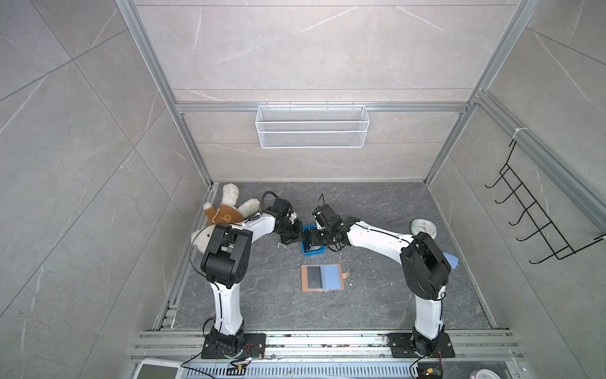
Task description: Put the credit cards into the card holder
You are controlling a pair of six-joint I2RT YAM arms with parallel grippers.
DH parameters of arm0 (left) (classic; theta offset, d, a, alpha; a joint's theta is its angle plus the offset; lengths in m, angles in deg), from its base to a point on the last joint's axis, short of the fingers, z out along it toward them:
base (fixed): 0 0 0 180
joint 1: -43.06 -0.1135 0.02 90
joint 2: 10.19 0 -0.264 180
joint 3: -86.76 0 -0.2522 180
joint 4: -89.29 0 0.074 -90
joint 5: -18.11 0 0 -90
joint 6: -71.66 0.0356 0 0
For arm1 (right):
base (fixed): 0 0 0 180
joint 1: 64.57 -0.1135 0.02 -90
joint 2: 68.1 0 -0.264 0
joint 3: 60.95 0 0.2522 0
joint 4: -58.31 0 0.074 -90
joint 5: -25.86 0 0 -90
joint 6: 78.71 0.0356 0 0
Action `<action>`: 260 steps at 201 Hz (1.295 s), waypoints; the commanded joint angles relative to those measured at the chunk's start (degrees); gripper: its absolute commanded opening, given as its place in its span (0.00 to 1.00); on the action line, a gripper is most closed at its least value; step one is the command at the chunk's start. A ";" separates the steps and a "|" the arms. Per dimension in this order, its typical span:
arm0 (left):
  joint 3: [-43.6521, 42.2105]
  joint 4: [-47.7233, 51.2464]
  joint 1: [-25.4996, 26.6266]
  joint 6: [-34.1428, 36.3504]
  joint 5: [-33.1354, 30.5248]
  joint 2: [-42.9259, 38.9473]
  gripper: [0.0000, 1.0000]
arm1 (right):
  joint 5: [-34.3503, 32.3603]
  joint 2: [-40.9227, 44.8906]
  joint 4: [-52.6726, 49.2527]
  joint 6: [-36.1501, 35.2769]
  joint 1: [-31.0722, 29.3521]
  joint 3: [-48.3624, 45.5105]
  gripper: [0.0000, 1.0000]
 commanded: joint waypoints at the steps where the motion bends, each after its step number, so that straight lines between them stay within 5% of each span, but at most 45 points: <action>1: 1.18 1.35 0.37 0.89 0.77 1.09 0.00 | -0.81 -1.00 -1.47 0.55 -0.38 1.68 0.17; 65: 1.83 2.33 0.41 2.02 -0.36 -0.47 0.00 | -0.77 2.24 -1.30 1.24 -0.46 0.60 0.00; 165: 2.42 3.06 0.40 7.28 -1.02 -11.89 0.04 | 2.50 16.81 -1.75 3.95 1.94 -5.43 0.00; 208: 0.81 0.23 0.37 8.00 3.75 -16.47 0.09 | 12.01 25.77 2.07 6.65 7.48 -12.59 0.00; 260: -6.89 -7.88 1.06 -0.83 9.95 -26.17 0.19 | 26.71 37.07 7.74 15.25 15.36 -22.88 0.00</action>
